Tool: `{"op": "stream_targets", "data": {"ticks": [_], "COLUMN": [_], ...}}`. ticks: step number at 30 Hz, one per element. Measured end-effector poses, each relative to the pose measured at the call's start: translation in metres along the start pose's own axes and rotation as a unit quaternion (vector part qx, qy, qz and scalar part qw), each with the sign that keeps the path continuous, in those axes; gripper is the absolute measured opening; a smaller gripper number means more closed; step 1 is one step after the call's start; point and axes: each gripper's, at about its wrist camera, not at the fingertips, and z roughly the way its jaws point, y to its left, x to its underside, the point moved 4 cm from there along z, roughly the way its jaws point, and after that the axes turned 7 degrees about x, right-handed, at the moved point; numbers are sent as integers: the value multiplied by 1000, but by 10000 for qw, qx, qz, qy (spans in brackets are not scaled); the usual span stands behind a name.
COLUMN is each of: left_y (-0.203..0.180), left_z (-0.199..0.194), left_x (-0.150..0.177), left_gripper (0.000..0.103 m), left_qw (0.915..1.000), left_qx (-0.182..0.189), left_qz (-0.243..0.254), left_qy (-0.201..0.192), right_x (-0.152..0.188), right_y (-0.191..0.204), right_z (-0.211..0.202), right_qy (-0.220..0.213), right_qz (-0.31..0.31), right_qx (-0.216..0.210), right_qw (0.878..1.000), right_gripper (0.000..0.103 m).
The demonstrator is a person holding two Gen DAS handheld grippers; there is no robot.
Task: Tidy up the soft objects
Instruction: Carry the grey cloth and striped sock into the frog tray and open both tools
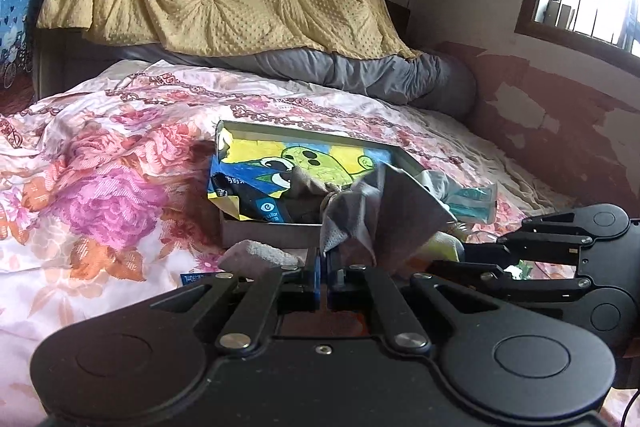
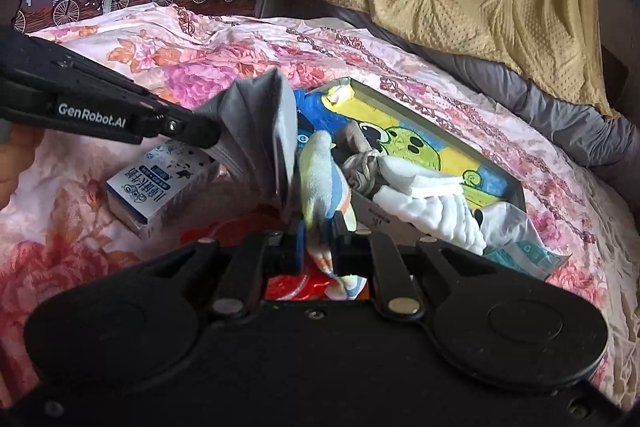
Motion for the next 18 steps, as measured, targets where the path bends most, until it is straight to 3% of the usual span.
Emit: {"op": "stream_targets", "data": {"ticks": [7, 12, 15, 18], "left_y": [-1, -16, -28, -40], "left_z": [-5, -21, -33, -42], "left_x": [-4, -14, -20, -30], "left_gripper": [2, 2, 2, 2], "left_qw": [9998, 9988, 9974, 9953], "left_qx": [118, 141, 150, 27], "left_qz": [-110, 108, 262, 547], "left_qy": [-138, -454, -651, -802], "right_x": [-3, -10, -20, -28], "right_y": [-3, -8, -16, -26], "right_z": [-4, -16, -28, -39], "right_qy": [-161, -449, -730, -924], "right_qz": [-86, -141, -100, 15], "right_qx": [447, 814, 1262, 1386], "right_qw": [9988, 9956, 9893, 9860], "right_gripper": [5, 5, 5, 5]}}
